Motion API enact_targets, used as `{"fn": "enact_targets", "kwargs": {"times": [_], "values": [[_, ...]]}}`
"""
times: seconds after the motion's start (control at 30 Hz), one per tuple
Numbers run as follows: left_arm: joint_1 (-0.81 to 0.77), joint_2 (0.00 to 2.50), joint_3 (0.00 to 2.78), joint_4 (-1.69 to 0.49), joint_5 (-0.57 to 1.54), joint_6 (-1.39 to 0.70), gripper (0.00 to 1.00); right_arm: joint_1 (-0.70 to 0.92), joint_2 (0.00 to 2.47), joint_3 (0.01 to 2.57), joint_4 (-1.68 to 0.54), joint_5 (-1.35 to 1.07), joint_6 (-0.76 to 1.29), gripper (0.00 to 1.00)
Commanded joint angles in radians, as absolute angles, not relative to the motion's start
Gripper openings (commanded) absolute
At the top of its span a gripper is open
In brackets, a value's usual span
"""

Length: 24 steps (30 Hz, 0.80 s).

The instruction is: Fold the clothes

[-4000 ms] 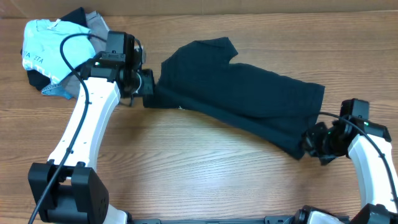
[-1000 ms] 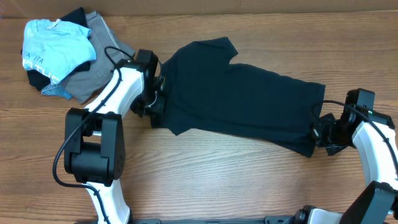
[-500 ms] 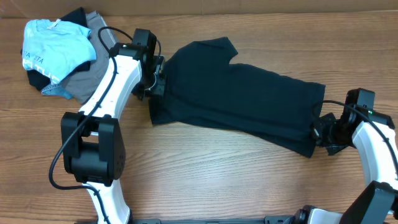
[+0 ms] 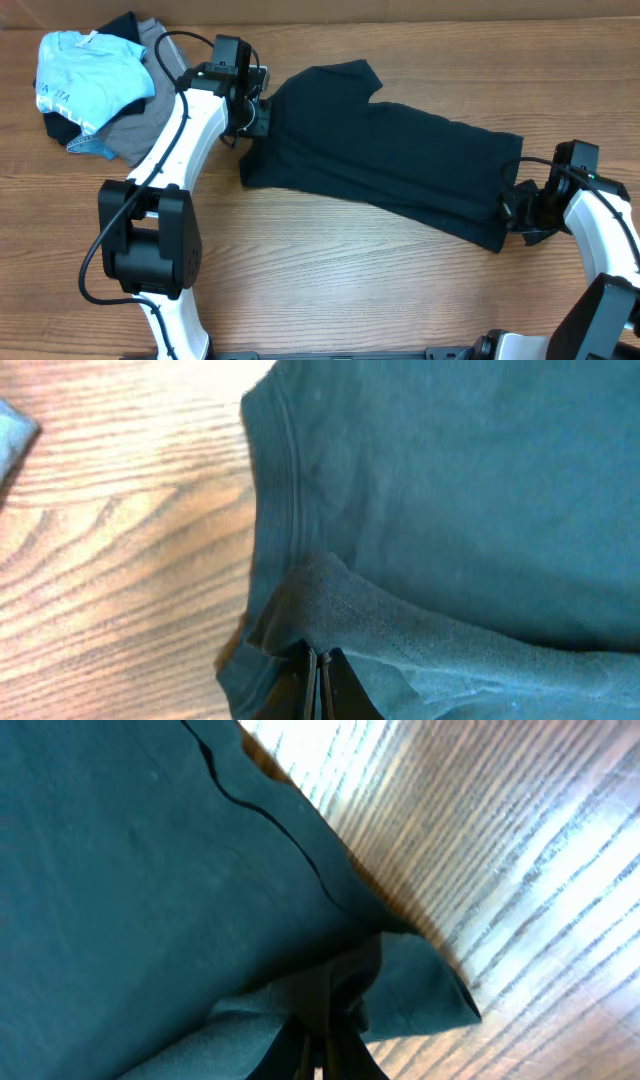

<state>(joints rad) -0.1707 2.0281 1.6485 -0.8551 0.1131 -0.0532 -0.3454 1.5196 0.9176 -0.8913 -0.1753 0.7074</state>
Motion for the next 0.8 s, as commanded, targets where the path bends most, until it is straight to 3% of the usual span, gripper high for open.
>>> {"fn": "enact_targets", "kwargs": {"times": [0.0, 0.03, 0.1, 0.17, 0.2, 0.4, 0.6, 0.63, 0.7, 0.77], "values": [[-0.180, 2.033, 1.667, -0.836, 0.124, -0.075, 0.06, -0.349, 1.528, 0.942, -0.875, -0.158, 0.711, 0.18], [-0.180, 2.033, 1.667, -0.837, 0.124, -0.075, 0.13, -0.349, 1.528, 0.942, -0.874, -0.158, 0.711, 0.33], [-0.180, 2.033, 1.667, -0.856, 0.119, -0.074, 0.48, -0.349, 1.528, 0.942, -0.873, -0.158, 0.699, 0.62], [-0.177, 2.033, 1.667, -0.888, 0.101, -0.074, 0.85, -0.349, 1.528, 0.942, -0.875, -0.157, 0.677, 0.66], [-0.176, 2.033, 1.667, -0.913, 0.079, -0.074, 0.86, -0.349, 1.527, 0.942, -0.876, -0.157, 0.657, 0.67], [-0.175, 2.033, 1.623, -1.076, 0.004, -0.044, 0.81, -0.349, 1.527, 0.942, -0.908, -0.123, 0.617, 0.72], [-0.175, 2.033, 1.436, -0.916, -0.022, -0.045, 0.78, -0.349, 1.528, 0.942, -0.983, -0.120, 0.617, 0.73], [-0.175, 2.033, 1.411, -0.893, -0.022, -0.049, 0.71, -0.349, 1.528, 0.942, -0.991, -0.120, 0.617, 0.74], [-0.175, 2.033, 1.371, -0.862, -0.022, -0.071, 0.49, -0.349, 1.528, 0.942, -0.999, -0.120, 0.616, 0.74], [-0.175, 2.033, 1.357, -0.860, -0.035, -0.092, 0.22, -0.349, 1.528, 0.942, -1.002, -0.120, 0.616, 0.74]]}}
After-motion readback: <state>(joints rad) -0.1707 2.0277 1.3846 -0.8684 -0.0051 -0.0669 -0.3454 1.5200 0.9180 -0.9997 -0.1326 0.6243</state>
